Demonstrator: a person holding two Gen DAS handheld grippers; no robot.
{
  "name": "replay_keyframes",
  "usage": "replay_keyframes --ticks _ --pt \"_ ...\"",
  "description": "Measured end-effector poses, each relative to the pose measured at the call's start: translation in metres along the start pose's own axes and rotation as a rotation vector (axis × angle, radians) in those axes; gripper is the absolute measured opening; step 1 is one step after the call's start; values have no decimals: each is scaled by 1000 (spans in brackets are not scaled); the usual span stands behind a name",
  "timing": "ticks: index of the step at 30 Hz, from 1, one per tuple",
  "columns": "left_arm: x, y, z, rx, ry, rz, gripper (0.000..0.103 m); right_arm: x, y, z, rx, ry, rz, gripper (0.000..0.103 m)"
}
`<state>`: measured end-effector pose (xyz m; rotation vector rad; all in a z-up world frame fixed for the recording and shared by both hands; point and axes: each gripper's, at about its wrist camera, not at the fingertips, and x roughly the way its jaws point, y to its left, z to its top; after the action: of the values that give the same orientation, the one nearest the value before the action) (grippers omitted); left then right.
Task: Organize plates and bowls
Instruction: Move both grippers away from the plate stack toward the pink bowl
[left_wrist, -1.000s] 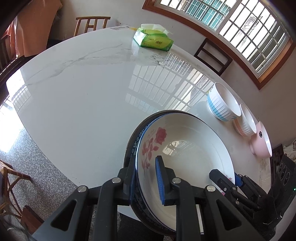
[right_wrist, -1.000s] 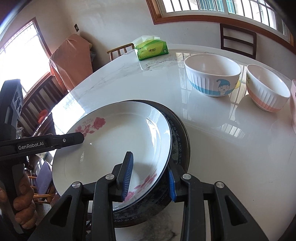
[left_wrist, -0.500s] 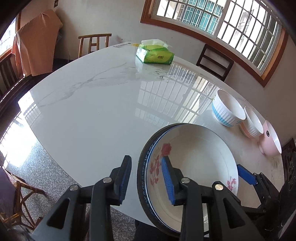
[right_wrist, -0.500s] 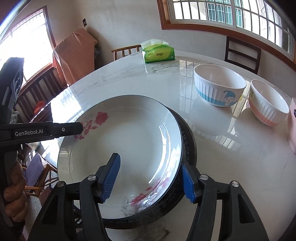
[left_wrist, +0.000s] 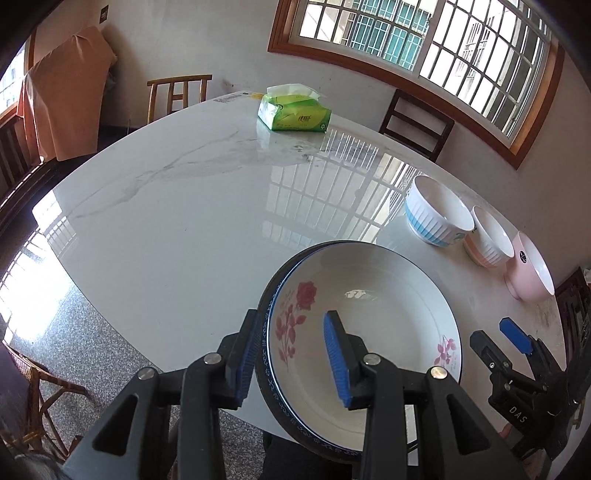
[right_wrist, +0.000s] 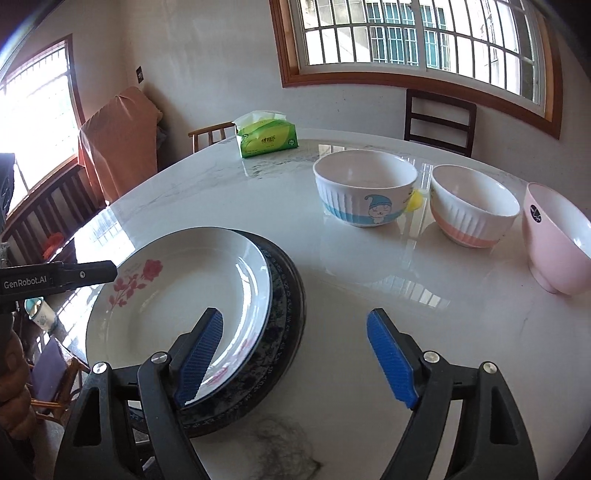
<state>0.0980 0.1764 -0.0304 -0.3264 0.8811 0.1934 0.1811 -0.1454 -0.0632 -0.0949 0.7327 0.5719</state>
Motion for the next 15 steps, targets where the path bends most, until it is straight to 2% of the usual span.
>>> replay_keyframes --ticks 7,15 --pt "-10 -27 -7 71 -33 20 36 -24 -66 -11 93 -33 -137 84" --pt "-19 -66 -18 162 -63 41 38 -53 -121 -29 229 -76 -173 87"
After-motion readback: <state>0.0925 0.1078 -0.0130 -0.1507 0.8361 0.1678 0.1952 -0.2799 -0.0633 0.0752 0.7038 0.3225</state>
